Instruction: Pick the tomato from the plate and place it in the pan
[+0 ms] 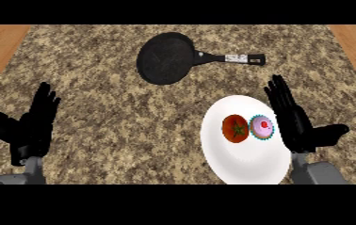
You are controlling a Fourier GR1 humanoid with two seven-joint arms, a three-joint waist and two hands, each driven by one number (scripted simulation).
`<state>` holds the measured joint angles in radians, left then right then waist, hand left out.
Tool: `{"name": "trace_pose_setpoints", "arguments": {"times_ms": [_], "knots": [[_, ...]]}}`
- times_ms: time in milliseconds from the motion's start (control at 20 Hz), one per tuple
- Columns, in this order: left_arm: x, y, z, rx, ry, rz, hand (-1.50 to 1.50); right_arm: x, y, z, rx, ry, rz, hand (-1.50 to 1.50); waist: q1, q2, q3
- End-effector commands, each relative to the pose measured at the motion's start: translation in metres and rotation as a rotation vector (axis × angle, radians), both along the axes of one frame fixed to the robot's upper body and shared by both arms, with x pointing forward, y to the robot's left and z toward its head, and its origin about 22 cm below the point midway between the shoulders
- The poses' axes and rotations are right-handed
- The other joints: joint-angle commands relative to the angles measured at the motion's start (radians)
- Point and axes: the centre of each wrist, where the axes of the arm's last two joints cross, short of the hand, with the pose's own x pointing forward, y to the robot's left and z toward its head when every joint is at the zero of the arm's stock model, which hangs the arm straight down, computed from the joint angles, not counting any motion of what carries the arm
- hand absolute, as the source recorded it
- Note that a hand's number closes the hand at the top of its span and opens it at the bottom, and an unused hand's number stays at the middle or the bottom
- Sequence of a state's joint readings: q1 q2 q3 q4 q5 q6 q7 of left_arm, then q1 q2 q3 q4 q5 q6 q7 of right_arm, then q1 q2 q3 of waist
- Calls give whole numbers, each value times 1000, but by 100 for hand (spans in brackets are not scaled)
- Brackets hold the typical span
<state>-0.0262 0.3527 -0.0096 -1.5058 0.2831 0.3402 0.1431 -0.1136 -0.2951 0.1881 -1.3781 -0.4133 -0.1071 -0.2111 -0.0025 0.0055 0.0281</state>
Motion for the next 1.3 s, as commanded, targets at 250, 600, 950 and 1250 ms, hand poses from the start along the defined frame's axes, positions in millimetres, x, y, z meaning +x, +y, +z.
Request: {"name": "trace_pose_setpoints", "arguments": {"times_ms": [250, 600, 950, 1250], "knots": [[39, -20, 56, 167, -246, -214, 0, 25, 17, 36, -167, -312, 651, 150, 19, 1, -24], [30, -20, 32, 130, -181, -207, 0, -22, -80, 7, -475, -700, 128, -150, -44, -10, -26], [45, -25, 37, 114, -180, -214, 0, -61, -151, 60, -727, -661, 248, -150, -34, -10, -30], [38, -36, 30, 137, -180, -228, 0, -57, -139, 146, -968, -565, 287, -150, -22, -11, -31]]}}
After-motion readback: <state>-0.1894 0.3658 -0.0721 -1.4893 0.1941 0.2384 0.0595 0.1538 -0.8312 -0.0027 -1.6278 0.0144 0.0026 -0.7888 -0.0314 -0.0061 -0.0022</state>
